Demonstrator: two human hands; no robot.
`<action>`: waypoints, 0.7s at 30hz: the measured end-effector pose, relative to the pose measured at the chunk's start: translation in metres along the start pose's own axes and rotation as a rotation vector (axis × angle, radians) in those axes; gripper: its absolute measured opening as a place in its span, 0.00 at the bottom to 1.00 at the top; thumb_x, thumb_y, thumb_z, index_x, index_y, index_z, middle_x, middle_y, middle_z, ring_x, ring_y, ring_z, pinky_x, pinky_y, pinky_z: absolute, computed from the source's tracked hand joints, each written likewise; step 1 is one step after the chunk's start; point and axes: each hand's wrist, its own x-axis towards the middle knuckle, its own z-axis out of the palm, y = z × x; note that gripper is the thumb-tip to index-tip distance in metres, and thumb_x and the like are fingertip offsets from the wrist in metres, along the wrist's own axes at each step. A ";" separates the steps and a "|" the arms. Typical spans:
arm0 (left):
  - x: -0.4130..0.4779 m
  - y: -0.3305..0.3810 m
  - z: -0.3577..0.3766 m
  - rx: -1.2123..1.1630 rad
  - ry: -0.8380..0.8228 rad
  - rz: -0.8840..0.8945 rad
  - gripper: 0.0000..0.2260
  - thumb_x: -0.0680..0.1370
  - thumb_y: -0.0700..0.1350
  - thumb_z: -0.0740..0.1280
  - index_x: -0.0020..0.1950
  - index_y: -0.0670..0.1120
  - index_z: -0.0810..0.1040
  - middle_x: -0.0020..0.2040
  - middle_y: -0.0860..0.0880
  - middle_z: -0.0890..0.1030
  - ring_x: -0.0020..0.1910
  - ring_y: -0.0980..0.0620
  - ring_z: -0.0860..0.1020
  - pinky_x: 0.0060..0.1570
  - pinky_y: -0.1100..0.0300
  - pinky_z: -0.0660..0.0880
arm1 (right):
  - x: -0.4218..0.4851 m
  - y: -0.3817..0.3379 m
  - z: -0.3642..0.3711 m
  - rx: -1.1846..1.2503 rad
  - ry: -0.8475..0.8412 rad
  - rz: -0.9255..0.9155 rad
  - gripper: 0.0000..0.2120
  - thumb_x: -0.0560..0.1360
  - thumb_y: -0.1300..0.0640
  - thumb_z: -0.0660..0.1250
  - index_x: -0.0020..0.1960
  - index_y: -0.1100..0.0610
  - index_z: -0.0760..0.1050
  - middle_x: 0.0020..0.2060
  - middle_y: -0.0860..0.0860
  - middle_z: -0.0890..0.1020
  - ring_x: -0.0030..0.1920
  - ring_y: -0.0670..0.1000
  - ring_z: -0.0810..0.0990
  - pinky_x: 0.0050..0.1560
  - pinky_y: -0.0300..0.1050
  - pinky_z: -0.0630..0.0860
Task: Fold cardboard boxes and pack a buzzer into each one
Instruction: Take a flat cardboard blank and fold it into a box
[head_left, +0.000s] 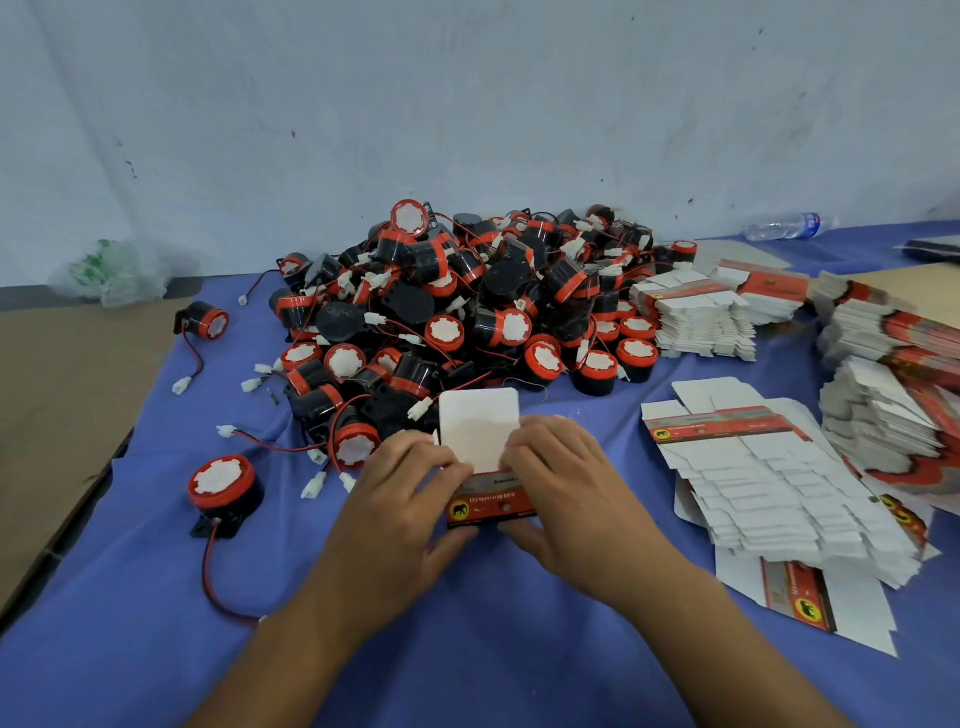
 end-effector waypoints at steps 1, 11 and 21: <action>0.001 0.001 0.000 0.016 -0.003 -0.013 0.18 0.73 0.51 0.75 0.57 0.41 0.80 0.56 0.46 0.79 0.64 0.43 0.72 0.65 0.46 0.69 | 0.000 -0.002 0.000 -0.011 -0.011 0.045 0.21 0.63 0.50 0.81 0.49 0.60 0.77 0.59 0.57 0.79 0.64 0.60 0.76 0.67 0.56 0.73; 0.000 0.003 -0.004 -0.120 -0.115 -0.266 0.15 0.72 0.47 0.77 0.54 0.42 0.82 0.53 0.46 0.81 0.51 0.44 0.80 0.49 0.51 0.78 | -0.003 -0.011 0.010 -0.178 -0.117 0.365 0.23 0.75 0.34 0.63 0.58 0.51 0.69 0.55 0.49 0.78 0.57 0.54 0.72 0.56 0.48 0.66; -0.002 0.009 -0.008 -0.584 -0.002 -0.593 0.12 0.76 0.60 0.68 0.41 0.52 0.77 0.36 0.56 0.79 0.34 0.55 0.77 0.32 0.67 0.70 | -0.009 -0.004 0.019 0.207 -0.099 0.476 0.24 0.76 0.29 0.57 0.50 0.50 0.70 0.43 0.47 0.78 0.46 0.53 0.75 0.43 0.49 0.72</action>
